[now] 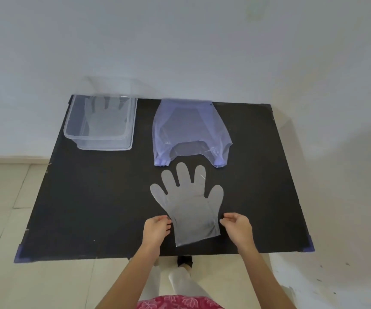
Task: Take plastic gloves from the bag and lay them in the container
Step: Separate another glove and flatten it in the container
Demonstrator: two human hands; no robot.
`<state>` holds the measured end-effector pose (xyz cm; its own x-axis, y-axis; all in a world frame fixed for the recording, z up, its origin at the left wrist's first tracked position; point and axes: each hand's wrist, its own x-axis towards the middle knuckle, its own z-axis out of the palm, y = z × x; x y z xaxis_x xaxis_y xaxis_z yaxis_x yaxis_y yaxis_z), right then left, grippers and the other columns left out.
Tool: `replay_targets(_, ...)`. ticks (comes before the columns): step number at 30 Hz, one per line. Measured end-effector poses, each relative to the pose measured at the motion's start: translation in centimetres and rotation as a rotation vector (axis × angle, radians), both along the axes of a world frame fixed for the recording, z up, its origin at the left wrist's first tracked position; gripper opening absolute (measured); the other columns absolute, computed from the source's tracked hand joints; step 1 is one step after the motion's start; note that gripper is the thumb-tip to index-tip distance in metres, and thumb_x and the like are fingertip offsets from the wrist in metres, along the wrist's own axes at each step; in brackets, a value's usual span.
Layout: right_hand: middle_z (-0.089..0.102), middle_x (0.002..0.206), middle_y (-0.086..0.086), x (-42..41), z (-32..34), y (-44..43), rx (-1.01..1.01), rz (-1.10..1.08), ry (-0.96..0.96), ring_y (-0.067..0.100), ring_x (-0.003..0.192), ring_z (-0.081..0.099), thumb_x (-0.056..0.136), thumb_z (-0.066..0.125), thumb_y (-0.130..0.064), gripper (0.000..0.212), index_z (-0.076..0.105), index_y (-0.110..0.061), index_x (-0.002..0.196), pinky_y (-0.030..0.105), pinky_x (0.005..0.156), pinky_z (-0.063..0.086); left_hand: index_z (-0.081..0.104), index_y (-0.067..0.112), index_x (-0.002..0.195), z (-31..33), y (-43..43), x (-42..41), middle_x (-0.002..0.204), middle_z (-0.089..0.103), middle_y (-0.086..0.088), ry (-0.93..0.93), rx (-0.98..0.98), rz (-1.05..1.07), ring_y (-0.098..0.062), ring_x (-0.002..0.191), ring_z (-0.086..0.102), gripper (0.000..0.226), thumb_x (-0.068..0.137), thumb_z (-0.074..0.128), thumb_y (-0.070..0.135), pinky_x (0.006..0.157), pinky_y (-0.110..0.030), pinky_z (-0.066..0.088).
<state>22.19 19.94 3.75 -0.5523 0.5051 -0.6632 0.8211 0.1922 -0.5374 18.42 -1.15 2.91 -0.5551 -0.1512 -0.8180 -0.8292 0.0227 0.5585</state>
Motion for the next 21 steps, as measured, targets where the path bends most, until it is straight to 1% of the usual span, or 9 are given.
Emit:
replay_targets(2, 0.071, 0.108, 0.007, 0.1, -0.2, 0.4, -0.054, -0.007, 0.007, 0.021, 0.099, 0.064, 0.085, 0.067, -0.013, 0.031, 0.066, -0.008, 0.115, 0.036, 0.095, 0.051, 0.059, -0.002, 0.121, 0.1, 1.3, 0.6, 0.114, 0.066, -0.016, -0.014, 0.007, 0.072, -0.027, 0.107, 0.062, 0.028, 0.094, 0.049, 0.001, 0.098, -0.038, 0.049)
replay_targets(5, 0.072, 0.095, 0.005, -0.4, -0.7, 0.5, -0.109, -0.019, 0.019, 0.022, 0.092, 0.067, 0.083, 0.068, -0.019, 0.023, 0.071, -0.010, 0.104, 0.044, 0.092, 0.055, 0.061, -0.001, 0.120, 0.1, 2.5, 1.0, 0.112, 0.067, -0.015, -0.029, -0.006, 0.151, -0.026, 0.105, 0.063, 0.028, 0.094, 0.050, 0.001, 0.098, -0.038, 0.049)
replay_targets(8, 0.072, 0.085, 0.006, -0.9, -0.7, 0.4, -0.148, -0.027, 0.042, 0.022, 0.088, 0.067, 0.083, 0.071, -0.024, 0.013, 0.073, -0.012, 0.089, 0.039, 0.086, 0.056, 0.062, 0.002, 0.119, 0.2, 3.4, 1.0, 0.110, 0.067, -0.012, -0.048, -0.035, 0.198, -0.025, 0.104, 0.062, 0.027, 0.093, 0.052, 0.002, 0.100, -0.039, 0.048)
replay_targets(10, 0.071, 0.081, 0.007, -1.2, -0.8, 0.3, -0.173, -0.048, 0.062, 0.022, 0.086, 0.067, 0.083, 0.071, -0.022, 0.011, 0.073, -0.011, 0.081, 0.036, 0.082, 0.055, 0.063, 0.002, 0.117, 0.2, 3.7, 1.1, 0.104, 0.067, -0.010, -0.051, -0.045, 0.217, -0.024, 0.102, 0.062, 0.026, 0.093, 0.052, 0.001, 0.098, -0.038, 0.049)
replay_targets(11, 0.072, 0.081, 0.007, -1.4, -0.8, 0.4, -0.186, -0.061, 0.067, 0.022, 0.085, 0.068, 0.083, 0.071, -0.021, 0.010, 0.072, -0.011, 0.079, 0.036, 0.083, 0.056, 0.064, 0.003, 0.115, 0.2, 3.9, 1.2, 0.100, 0.067, -0.008, -0.051, -0.052, 0.224, -0.023, 0.100, 0.062, 0.026, 0.093, 0.052, 0.002, 0.096, -0.037, 0.050)
replay_targets(13, 0.073, 0.085, 0.009, -1.7, -1.0, 0.5, -0.223, -0.106, 0.074, 0.022, 0.086, 0.068, 0.083, 0.071, -0.016, 0.007, 0.072, -0.011, 0.079, 0.039, 0.087, 0.057, 0.065, 0.004, 0.114, 0.2, 4.2, 1.3, 0.095, 0.065, -0.005, -0.045, -0.061, 0.240, -0.021, 0.097, 0.062, 0.025, 0.094, 0.051, 0.004, 0.091, -0.034, 0.051)
replay_targets(16, 0.072, 0.095, 0.014, -2.2, -0.5, 1.0, -0.410, -0.294, 0.042, 0.025, 0.090, 0.071, 0.084, 0.070, -0.008, 0.007, 0.070, -0.006, 0.091, 0.040, 0.087, 0.058, 0.060, 0.008, 0.118, 0.5, 4.7, 1.6, 0.104, 0.062, -0.007, -0.022, -0.066, 0.261, -0.022, 0.099, 0.061, 0.024, 0.096, 0.050, 0.007, 0.089, -0.033, 0.050)
replay_targets(19, 0.071, 0.094, 0.018, -2.5, 1.2, 1.5, -0.635, -0.479, 0.008, 0.028, 0.086, 0.072, 0.084, 0.069, -0.001, 0.010, 0.067, 0.000, 0.094, 0.039, 0.083, 0.060, 0.054, 0.017, 0.120, 0.7, 5.0, 2.0, 0.116, 0.058, -0.008, 0.027, -0.076, 0.275, -0.022, 0.103, 0.059, 0.025, 0.096, 0.051, 0.009, 0.091, -0.034, 0.050)
replay_targets(21, 0.071, 0.095, 0.020, -2.6, 2.0, 1.7, -0.718, -0.543, 0.001, 0.028, 0.086, 0.073, 0.085, 0.069, 0.000, 0.011, 0.066, 0.001, 0.095, 0.034, 0.074, 0.062, 0.052, 0.023, 0.122, 0.7, 5.2, 2.2, 0.117, 0.057, -0.005, 0.067, -0.057, 0.273, -0.022, 0.106, 0.058, 0.028, 0.096, 0.051, 0.010, 0.094, -0.036, 0.051)
